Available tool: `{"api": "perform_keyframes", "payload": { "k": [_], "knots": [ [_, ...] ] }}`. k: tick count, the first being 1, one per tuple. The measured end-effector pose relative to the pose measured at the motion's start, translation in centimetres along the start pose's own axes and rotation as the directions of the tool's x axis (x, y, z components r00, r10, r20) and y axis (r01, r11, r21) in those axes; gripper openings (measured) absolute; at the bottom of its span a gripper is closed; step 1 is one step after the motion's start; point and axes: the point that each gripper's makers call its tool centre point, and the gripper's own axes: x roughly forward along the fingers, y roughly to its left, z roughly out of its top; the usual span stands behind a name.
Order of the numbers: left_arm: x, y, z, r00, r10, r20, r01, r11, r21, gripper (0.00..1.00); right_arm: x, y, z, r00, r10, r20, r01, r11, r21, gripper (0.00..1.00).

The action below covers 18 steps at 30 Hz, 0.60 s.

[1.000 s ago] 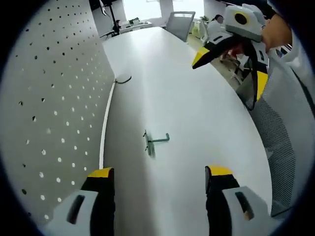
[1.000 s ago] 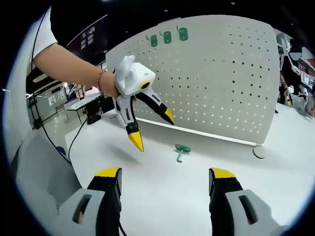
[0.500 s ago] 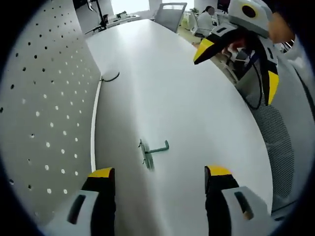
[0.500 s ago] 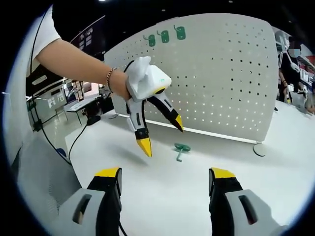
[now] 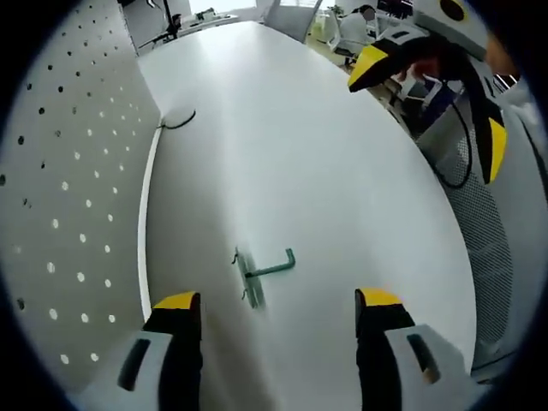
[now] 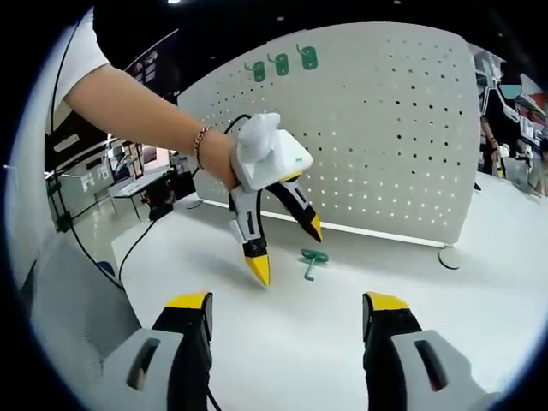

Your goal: Insert the hook assembly into the mounting plate slot until the hook locks in place.

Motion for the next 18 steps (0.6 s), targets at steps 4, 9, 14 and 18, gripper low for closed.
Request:
{"api": "perform_keyframes", "payload": {
  "k": [4,9,14,18],
  "knots": [
    [0.4,-0.05,0.05,1.0,0.002,-0.001,-0.002,1.0,0.024,0.75,-0.02,-0.06,-0.02,1.0,-0.003,0.0,0.003,1.0,-0.002,0.69],
    [0.31,0.22,0.16,1.0,0.004,0.011,-0.004,1.0,-0.005,0.73,-0.14,-0.15,0.09,1.0,-0.009,0.002,0.009,1.0,-0.008,0.67],
    [0.29,0.21,0.11,1.0,0.006,0.02,-0.006,1.0,-0.007,0.73,-0.06,-0.04,0.04,1.0,-0.005,0.0,0.005,1.0,-0.006,0.67],
    [0.3,0.25,0.13,1.0,0.008,0.022,-0.008,1.0,-0.012,0.72,-0.03,-0.07,-0.08,1.0,-0.006,-0.004,0.006,1.0,-0.005,0.67]
  ]
}}
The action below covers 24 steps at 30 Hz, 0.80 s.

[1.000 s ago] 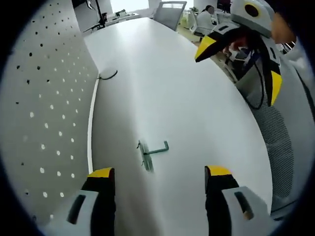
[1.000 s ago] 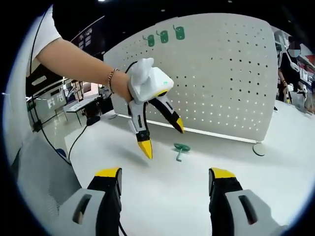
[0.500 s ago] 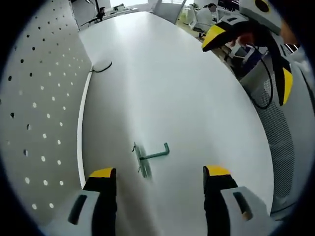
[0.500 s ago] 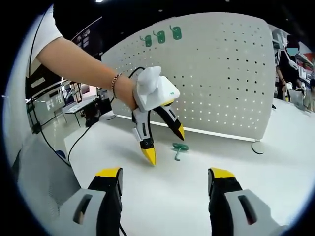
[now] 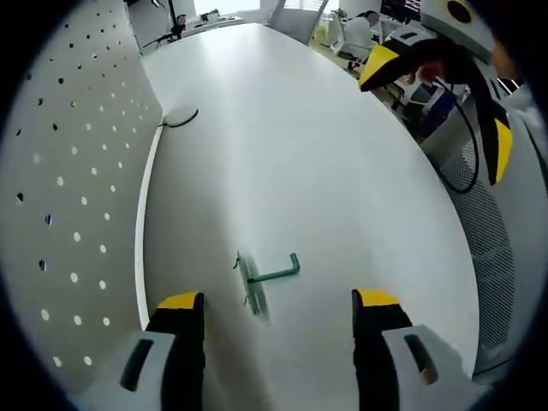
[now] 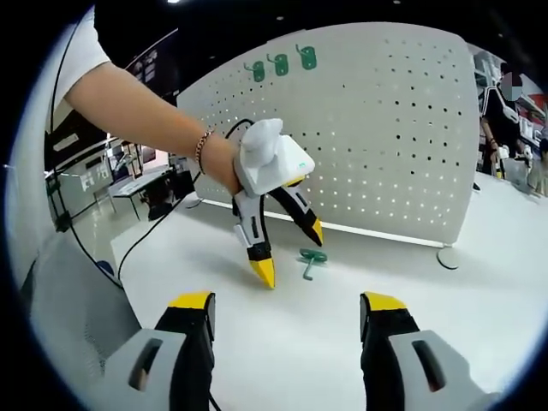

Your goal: Insert the hook assembly into the mounting plate slot until the hook locks in place.

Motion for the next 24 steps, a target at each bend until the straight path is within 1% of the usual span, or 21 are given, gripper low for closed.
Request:
{"api": "perform_keyframes", "payload": {
  "k": [3,7,9,16,21,24],
  "knots": [
    [-0.1,0.2,0.0,1.0,0.004,0.003,-0.004,1.0,-0.007,0.68,0.0,0.0,-0.3,1.0,0.0,-0.011,0.0,1.0,0.009,0.67],
    [-0.3,0.2,-0.1,1.0,0.007,0.003,-0.006,1.0,-0.01,0.57,0.1,0.0,-0.5,1.0,0.003,-0.022,-0.002,1.0,0.005,0.68],
    [-0.4,0.3,-0.1,1.0,0.01,0.002,-0.01,1.0,-0.016,0.55,0.1,0.1,-0.6,1.0,0.005,-0.028,-0.005,1.0,0.005,0.69],
    [-0.4,0.7,-0.1,1.0,0.027,0.0,-0.027,0.999,-0.046,0.45,0.1,0.0,-0.4,1.0,0.002,-0.019,-0.002,1.0,0.007,0.68],
    [-0.5,1.5,-0.1,0.998,0.056,0.027,-0.053,0.994,-0.091,0.34,0.0,0.0,-0.5,1.0,0.001,-0.019,0.0,1.0,0.007,0.68],
    [-0.5,1.7,-0.1,0.997,0.071,0.039,-0.067,0.992,-0.103,0.3,0.0,-0.1,-0.5,1.0,-0.001,-0.02,0.001,1.0,0.008,0.68]
  ]
}}
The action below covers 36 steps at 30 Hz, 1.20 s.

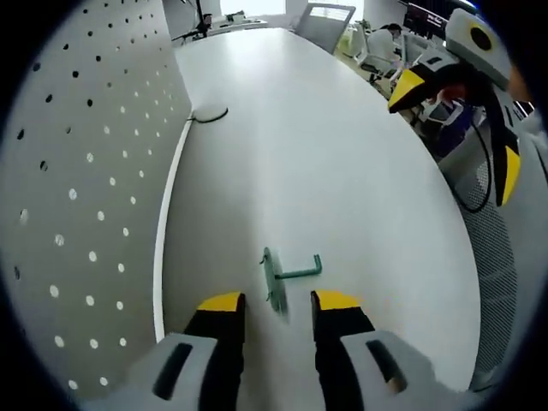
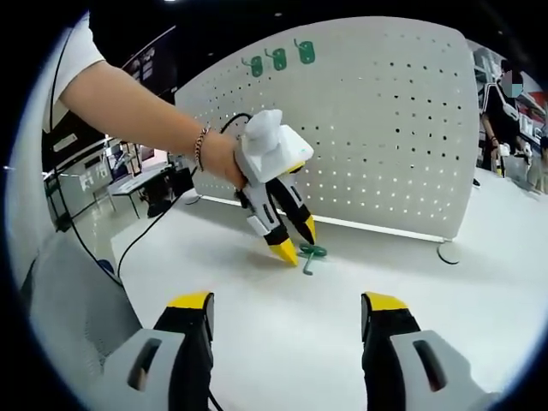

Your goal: Insert the hook assembly into the mounting plate slot until the hook locks in place.

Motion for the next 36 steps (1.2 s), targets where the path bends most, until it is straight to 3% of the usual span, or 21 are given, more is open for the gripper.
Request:
{"api": "perform_keyframes", "payload": {
  "k": [7,11,36],
  "knots": [
    [0.07,0.16,0.14,1.0,0.02,0.023,-0.02,1.0,0.004,0.18,-0.01,-0.14,-0.02,1.0,-0.005,0.0,0.005,1.0,-0.002,0.67],
    [-0.03,0.69,-0.15,0.999,0.054,-0.007,-0.053,0.998,0.014,0.05,-0.05,-0.18,-0.09,1.0,-0.006,-0.006,0.006,1.0,-0.012,0.66],
    [0.05,0.6,0.01,0.998,0.057,-0.029,-0.056,0.998,0.039,0.03,-0.04,-0.15,-0.08,1.0,-0.002,-0.001,0.002,1.0,0.002,0.66]
  ]
}}
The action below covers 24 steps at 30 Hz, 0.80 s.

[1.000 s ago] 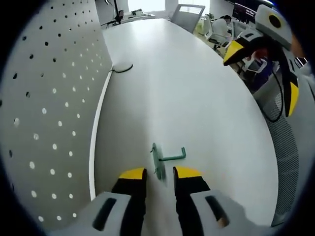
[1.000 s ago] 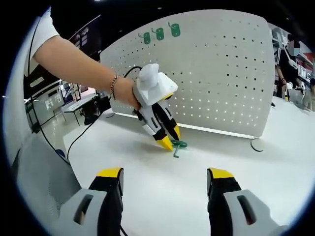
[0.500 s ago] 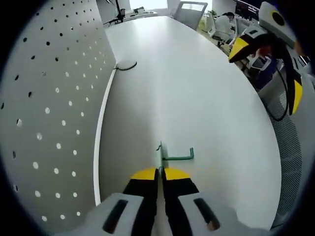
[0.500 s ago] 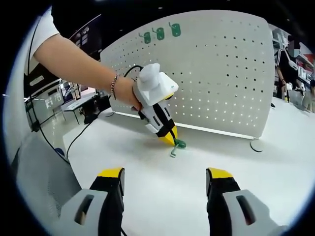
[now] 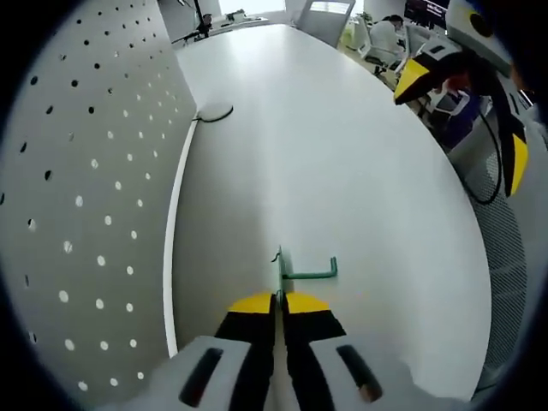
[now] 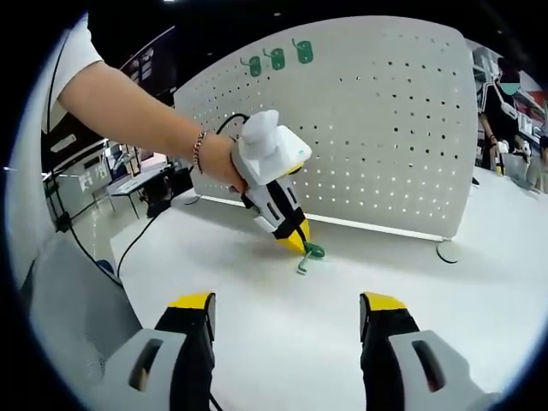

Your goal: Insert the hook assembly into the mounting plate slot until the hook locks in place.

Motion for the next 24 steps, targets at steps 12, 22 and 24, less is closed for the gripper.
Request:
{"api": "perform_keyframes", "payload": {
  "k": [12,22,24],
  "knots": [
    [0.0,-0.1,-0.1,0.999,0.016,0.038,-0.016,1.0,-0.002,0.02,-0.1,-0.3,0.1,1.0,-0.011,0.004,0.01,1.0,0.009,0.66],
    [-1.2,0.5,-0.5,0.992,0.063,0.108,-0.058,0.997,-0.053,0.02,0.0,-0.3,0.1,1.0,-0.007,0.006,0.007,1.0,0.009,0.67],
    [-1.6,0.7,-0.4,0.988,0.077,0.135,-0.069,0.996,-0.061,0.02,0.0,-0.3,0.2,1.0,-0.008,0.009,0.008,1.0,0.011,0.67]
  ]
}}
